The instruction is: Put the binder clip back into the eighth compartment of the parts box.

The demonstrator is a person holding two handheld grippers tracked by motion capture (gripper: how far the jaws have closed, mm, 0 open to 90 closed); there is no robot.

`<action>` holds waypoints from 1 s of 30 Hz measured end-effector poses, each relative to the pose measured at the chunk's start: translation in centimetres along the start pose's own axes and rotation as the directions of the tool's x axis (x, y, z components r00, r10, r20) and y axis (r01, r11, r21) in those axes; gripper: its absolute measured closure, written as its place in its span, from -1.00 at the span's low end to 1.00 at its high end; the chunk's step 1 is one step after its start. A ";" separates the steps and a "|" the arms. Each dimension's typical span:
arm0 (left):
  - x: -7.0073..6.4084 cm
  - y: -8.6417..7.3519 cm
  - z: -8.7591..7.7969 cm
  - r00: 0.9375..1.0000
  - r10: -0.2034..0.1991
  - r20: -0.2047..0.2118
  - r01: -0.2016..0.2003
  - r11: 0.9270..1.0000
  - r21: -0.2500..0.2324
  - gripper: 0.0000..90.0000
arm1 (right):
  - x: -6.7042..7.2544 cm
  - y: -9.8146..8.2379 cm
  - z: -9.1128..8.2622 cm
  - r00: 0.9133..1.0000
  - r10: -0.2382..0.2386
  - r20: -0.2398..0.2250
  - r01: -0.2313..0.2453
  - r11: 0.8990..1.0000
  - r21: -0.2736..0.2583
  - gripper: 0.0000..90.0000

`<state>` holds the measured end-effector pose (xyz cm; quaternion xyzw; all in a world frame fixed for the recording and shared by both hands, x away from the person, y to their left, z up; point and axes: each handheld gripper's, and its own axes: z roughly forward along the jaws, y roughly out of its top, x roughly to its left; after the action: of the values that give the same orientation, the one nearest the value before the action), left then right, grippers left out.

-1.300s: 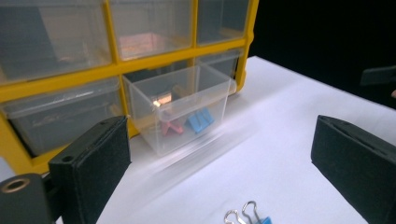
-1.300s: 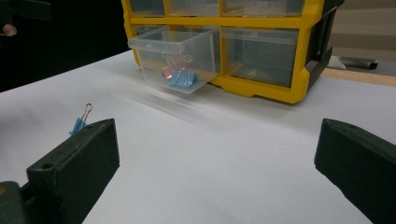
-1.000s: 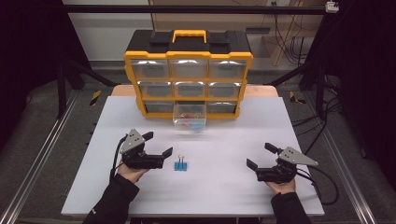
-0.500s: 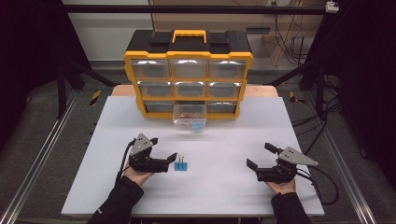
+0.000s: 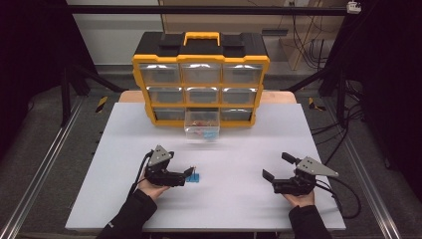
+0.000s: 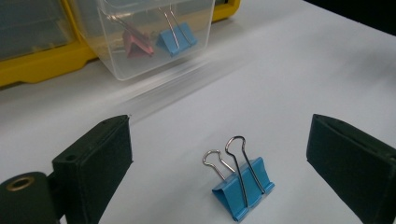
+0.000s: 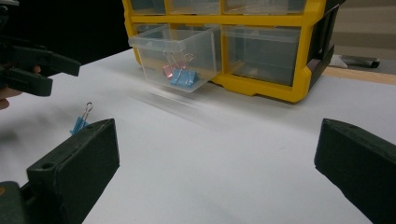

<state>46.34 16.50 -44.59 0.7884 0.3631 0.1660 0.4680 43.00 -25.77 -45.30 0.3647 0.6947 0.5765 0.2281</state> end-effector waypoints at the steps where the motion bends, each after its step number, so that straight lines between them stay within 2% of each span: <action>1: 0.0 0.0 0.2 1.000 -0.004 0.003 0.004 1.000 0.005 -0.84 | 0.0 0.0 0.0 1.000 0.000 0.000 0.000 1.000 0.001 -0.99; 9: -0.1 -0.4 1.5 0.999 -0.034 0.005 0.034 0.999 0.036 -0.80 | 0.0 0.0 0.0 1.000 -0.006 0.000 0.006 1.000 0.004 -0.99; 15: -0.2 -0.7 2.2 0.999 -0.039 0.010 0.038 0.998 0.058 -0.70 | -0.1 0.0 0.0 1.000 -0.008 -0.002 0.008 1.000 0.004 -0.99; 19: -0.3 -0.8 2.5 0.998 -0.060 0.019 0.059 0.996 0.062 -0.56 | -0.1 0.0 0.0 1.000 -0.007 0.002 0.007 1.000 0.004 -0.99; 26: -0.5 -1.0 2.8 0.998 -0.057 0.032 0.054 0.995 0.081 -0.25 | -0.1 0.0 0.0 1.000 -0.005 0.003 0.005 1.000 0.003 -0.99; 30: -0.6 -1.1 3.0 0.996 -0.073 0.044 0.068 0.993 0.095 -0.10 | -0.1 0.0 0.0 1.000 -0.007 0.002 0.007 1.000 0.004 -0.99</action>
<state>47.31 14.53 -46.98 0.7997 0.3870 0.1135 0.4448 43.05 -25.80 -45.33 0.3633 0.6968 0.5741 0.2299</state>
